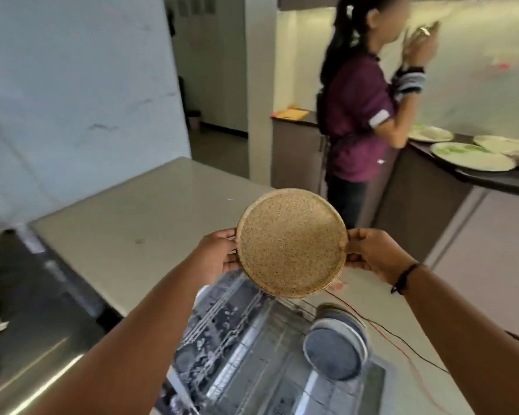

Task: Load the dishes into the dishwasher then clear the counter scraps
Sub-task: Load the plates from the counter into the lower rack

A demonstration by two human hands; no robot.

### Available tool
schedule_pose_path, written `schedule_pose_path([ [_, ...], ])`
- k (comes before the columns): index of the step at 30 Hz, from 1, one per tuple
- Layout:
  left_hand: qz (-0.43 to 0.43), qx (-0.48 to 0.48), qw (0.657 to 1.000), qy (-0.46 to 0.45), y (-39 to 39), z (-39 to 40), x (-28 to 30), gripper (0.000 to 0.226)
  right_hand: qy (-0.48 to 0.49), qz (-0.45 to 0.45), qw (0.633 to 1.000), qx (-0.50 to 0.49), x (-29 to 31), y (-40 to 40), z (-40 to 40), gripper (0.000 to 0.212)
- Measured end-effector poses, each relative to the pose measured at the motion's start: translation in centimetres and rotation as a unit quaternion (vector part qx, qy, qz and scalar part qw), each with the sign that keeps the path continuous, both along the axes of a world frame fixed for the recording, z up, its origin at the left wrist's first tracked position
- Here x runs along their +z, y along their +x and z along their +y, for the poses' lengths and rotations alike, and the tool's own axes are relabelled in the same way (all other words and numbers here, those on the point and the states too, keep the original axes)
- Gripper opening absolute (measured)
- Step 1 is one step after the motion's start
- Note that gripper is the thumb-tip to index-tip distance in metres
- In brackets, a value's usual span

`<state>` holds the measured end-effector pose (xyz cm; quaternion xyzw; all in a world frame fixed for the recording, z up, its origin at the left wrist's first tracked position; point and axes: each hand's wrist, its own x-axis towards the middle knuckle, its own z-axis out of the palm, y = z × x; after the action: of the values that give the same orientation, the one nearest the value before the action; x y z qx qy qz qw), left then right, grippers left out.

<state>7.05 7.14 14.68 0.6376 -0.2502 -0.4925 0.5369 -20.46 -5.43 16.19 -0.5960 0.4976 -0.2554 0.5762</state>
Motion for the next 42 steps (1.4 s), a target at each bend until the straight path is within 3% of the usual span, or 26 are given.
schedule_pose_path([
  [6,-0.06,-0.07,0.996,0.011,-6.2,-9.7,-3.8,0.038,0.014,0.035,0.985,-0.17,-5.6,-8.0,-2.8,0.013],
  [10,-0.099,-0.142,0.985,0.022,-8.3,-13.8,-7.5,0.039,0.022,0.107,0.969,-0.222,-9.5,-10.4,-3.3,0.021],
  [15,-0.18,-0.233,0.955,0.04,-8.9,-18.4,-15.1,0.012,-0.017,0.253,0.93,-0.265,-14.0,-11.5,-3.8,0.029],
  [19,-0.278,-0.293,0.913,0.06,-10.2,-19.6,-21.2,0.011,-0.011,0.362,0.901,-0.24,-18.8,-12.0,-3.5,0.024],
  [25,-0.357,-0.328,0.871,0.087,-12.2,-19.9,-30.0,0.011,0.037,0.403,0.892,-0.202,-30.7,-13.1,-4.4,0.009],
  [32,-0.358,-0.27,0.879,0.162,-13.6,-21.2,-42.7,0.02,0.055,0.428,0.89,-0.146,-43.8,-13.2,-7.2,0.022],
  [38,-0.295,-0.227,0.9,0.226,-12.7,-20.7,-49.7,0.012,0.069,0.44,0.89,-0.097,-49.4,-13.1,-8.2,0.023],
  [42,-0.297,-0.24,0.896,0.229,-12.1,-20.3,-51.7,0.018,0.072,0.45,0.888,-0.065,-51.7,-13.1,-8.0,0.021],
])
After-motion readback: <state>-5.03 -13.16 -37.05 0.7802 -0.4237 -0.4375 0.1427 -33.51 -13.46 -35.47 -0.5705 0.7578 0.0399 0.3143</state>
